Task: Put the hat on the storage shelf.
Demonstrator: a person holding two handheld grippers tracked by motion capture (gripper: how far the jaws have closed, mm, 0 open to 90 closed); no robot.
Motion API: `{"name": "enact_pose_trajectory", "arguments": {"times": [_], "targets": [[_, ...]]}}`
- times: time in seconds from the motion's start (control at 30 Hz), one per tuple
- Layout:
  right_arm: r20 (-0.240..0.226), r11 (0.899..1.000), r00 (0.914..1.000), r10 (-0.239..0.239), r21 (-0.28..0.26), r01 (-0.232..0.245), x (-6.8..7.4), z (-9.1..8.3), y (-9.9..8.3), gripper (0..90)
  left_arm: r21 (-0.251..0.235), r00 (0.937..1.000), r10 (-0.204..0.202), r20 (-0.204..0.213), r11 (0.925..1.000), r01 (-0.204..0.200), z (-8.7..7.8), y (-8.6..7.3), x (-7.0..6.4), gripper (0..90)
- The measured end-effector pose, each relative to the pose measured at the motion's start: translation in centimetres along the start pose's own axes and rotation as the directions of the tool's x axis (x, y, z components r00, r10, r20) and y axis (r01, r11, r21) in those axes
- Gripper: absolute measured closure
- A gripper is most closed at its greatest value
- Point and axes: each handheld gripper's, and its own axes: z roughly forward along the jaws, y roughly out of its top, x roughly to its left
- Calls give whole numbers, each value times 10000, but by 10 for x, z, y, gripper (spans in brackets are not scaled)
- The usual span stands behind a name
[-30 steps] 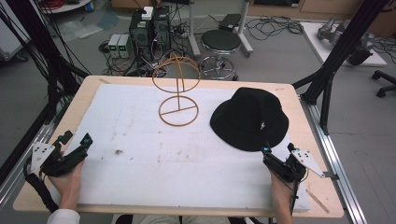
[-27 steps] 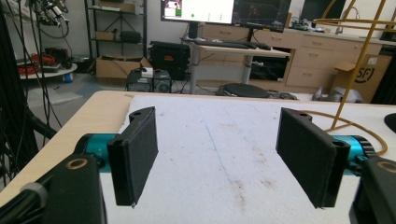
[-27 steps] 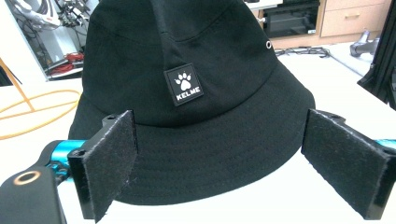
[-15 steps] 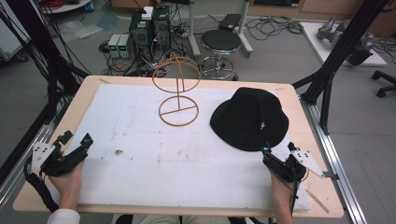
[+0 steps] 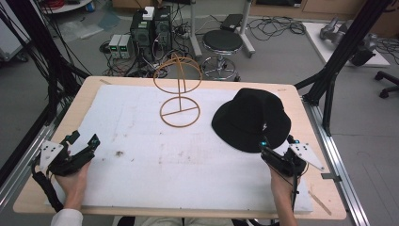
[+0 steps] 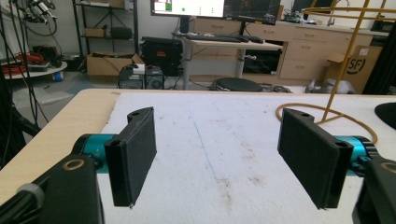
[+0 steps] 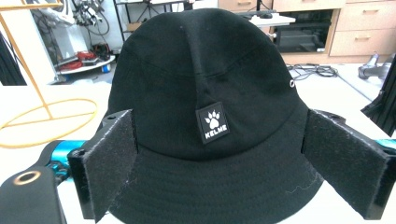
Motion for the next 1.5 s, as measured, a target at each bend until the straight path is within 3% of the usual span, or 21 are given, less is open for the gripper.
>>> {"name": "enact_pose_trajectory", "arguments": {"times": [0.53,0.7,0.83,1.17,1.37,1.43,1.5], "targets": [[14,9983,9996,-265,522,263,5,37,36,98,-15,10000,-39,22,10000,39,4,0,-1,280],[-22,9947,9981,-616,826,615,12,61,48,99,-54,9999,-114,-50,9999,114,3,0,2,280],[82,9925,9980,-633,1051,621,12,78,52,99,-46,9999,-123,-69,9999,122,3,0,3,280],[-23,9770,9952,-978,1900,965,13,113,48,99,-4,9999,34,-142,10000,-34,4,1,4,276],[238,9693,9939,-1077,2247,997,17,121,41,100,-4,9998,-13,-175,10000,13,3,1,5,276],[363,9608,9913,-1263,2529,1132,18,125,37,100,-15,9998,-32,-173,10000,31,3,1,5,276],[453,9592,9916,-1214,2624,1054,18,126,36,180,10,9998,-44,-171,10000,44,3,1,6,276]]}}
